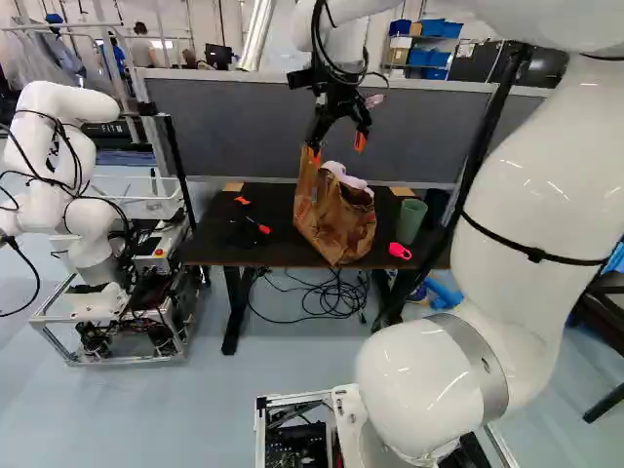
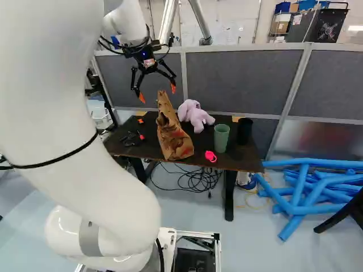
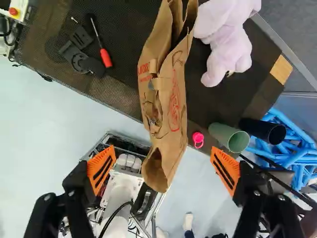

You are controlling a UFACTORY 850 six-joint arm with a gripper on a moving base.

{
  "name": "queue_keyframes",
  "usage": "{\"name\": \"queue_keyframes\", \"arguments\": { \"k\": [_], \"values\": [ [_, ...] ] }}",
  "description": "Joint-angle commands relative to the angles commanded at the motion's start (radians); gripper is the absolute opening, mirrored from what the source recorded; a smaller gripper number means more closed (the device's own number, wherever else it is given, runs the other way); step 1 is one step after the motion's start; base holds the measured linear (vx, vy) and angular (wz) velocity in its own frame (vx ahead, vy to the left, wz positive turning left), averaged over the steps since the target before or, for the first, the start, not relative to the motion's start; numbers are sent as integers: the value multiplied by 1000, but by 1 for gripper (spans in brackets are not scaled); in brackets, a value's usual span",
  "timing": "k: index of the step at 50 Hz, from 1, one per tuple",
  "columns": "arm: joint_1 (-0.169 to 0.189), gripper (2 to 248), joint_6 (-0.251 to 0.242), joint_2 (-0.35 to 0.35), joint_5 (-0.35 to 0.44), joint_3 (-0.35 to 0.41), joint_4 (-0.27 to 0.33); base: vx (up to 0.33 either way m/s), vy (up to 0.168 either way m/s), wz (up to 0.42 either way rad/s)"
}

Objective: Pick up the bag on the ground and place it on the table

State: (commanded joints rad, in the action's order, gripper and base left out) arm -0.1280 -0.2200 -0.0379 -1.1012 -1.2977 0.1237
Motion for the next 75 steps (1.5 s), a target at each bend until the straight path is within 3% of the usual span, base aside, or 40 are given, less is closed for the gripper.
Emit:
{"name": "queue_keyframes", "arguments": {
  "k": [15, 38, 75],
  "values": [
    [-1, 247, 0, 43, -36, 6, -48, 0, 0, 0],
    [-2, 247, 0, 46, -40, 6, -54, -10, 0, 1],
    [-2, 247, 0, 46, -40, 6, -54, -212, -1, 11]
  ]
}}
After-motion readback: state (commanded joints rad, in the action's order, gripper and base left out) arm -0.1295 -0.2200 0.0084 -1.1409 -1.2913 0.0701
